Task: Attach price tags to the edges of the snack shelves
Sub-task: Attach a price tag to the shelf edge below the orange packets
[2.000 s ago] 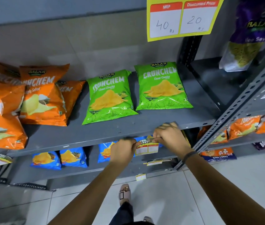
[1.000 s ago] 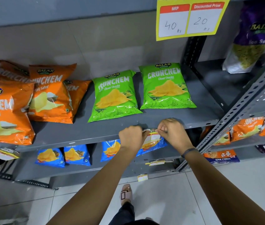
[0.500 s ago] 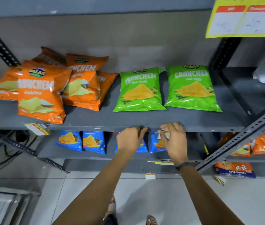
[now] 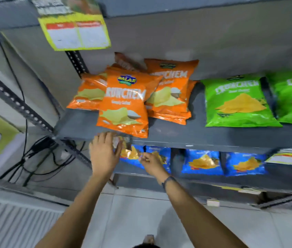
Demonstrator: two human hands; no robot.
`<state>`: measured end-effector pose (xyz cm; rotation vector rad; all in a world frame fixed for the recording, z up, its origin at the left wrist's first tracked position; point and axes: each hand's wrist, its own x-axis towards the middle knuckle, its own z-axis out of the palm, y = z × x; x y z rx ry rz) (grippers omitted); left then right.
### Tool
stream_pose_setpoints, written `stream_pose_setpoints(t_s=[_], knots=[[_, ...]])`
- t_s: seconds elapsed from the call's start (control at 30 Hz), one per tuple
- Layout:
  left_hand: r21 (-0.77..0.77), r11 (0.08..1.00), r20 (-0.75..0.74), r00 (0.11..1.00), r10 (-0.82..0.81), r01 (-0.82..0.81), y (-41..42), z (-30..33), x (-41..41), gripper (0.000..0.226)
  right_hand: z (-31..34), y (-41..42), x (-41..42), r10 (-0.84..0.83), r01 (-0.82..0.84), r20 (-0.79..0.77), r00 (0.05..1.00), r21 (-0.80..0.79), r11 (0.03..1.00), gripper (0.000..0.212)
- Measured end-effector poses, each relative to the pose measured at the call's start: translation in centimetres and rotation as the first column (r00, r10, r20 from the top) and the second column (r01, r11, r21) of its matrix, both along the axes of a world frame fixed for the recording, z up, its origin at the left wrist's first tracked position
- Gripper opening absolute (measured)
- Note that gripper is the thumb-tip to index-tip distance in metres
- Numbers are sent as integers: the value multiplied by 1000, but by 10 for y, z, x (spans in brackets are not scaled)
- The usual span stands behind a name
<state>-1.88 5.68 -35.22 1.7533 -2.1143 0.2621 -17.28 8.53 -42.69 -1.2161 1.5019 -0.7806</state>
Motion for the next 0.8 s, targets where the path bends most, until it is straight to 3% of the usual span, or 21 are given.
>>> stream_pose_setpoints(t_s=[0.1,0.17,0.3,0.43,0.67,0.73,0.8], knots=[[116,981,160,972,-171,154,-30,8,5,32,11,-16,39,-89,68,213,973,105,992,35],[210,950,158,950,-268,233,-44,10,0,31,18,-21,51,-201,167,286,937,139,976,30],[317,895,153,914,-376,315,-54,5,-14,24,20,-31,53,-355,284,299,886,255,924,21],[349,880,94,923,-374,321,-57,2,-13,22,20,-32,45,-384,312,270,883,273,910,25],[258,897,-153,932,-327,358,-45,-8,16,16,17,-22,39,-345,350,61,936,-97,932,6],[215,895,-126,920,-371,390,-44,-13,29,16,22,-21,39,-307,278,-130,943,-203,939,9],[207,901,-9,922,-387,380,-45,-17,36,16,28,-21,39,-224,117,-403,887,-273,955,12]])
